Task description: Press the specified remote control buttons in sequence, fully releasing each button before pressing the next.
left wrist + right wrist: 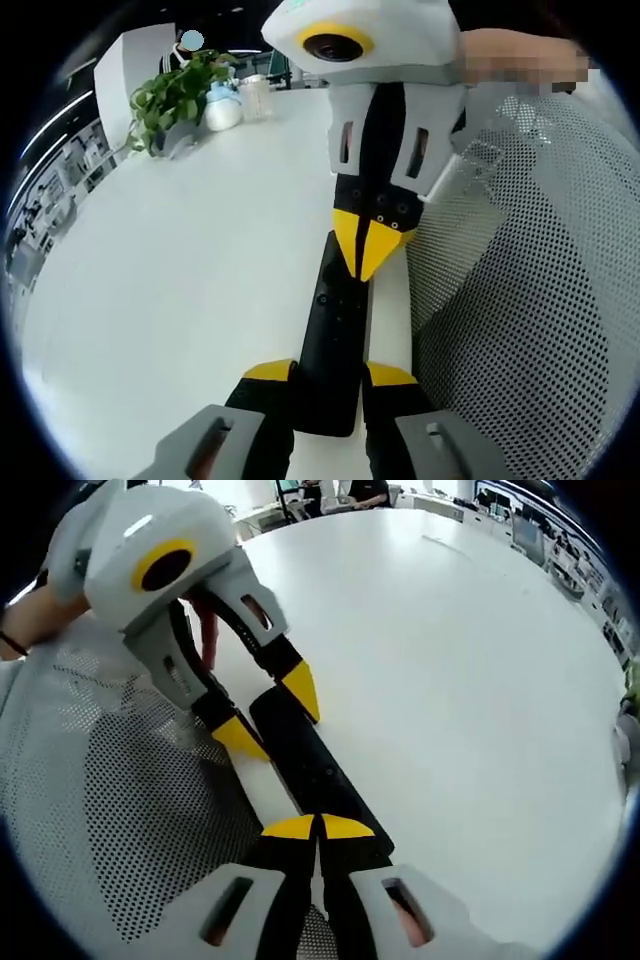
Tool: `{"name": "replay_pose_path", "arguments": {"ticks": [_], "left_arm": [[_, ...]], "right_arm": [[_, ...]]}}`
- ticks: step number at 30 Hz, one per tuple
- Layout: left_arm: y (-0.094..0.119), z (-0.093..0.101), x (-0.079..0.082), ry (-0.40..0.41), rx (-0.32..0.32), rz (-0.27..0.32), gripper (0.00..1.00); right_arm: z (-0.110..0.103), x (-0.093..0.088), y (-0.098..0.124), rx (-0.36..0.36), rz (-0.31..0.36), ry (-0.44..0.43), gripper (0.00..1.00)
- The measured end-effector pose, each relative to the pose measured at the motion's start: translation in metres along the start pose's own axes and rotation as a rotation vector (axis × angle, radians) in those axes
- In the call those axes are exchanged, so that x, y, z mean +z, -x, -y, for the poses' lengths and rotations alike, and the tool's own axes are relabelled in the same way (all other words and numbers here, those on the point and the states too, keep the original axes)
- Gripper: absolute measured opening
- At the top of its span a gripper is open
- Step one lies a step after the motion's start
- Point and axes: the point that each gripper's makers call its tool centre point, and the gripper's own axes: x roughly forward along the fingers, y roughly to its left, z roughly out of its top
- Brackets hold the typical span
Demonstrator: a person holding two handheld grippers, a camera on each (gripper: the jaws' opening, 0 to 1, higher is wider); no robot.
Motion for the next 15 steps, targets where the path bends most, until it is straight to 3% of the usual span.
{"name": "replay_pose_path", "arguments": {"ticks": [4,8,15], "left_arm": [[-0.0006,0.0,0.0003,0.011,0.014,-0.004,0.26],[-0.0006,-0.0005,0.0006,0.022,0.023,0.002,0.26],[-0.0013,-0.0007,0.0006,0.027,0.034,-0.023,0.26]], "right_arm": [[0.001,-0.0005,0.0005,-0.027,0.042,-0.081,0.0],[-0.0003,-0.0006,0.0009,-0.046,0.07,-0.002,0.0],[-0.0012,0.0007,0.0004,-0.059,0.039,0.004,0.0]]}}
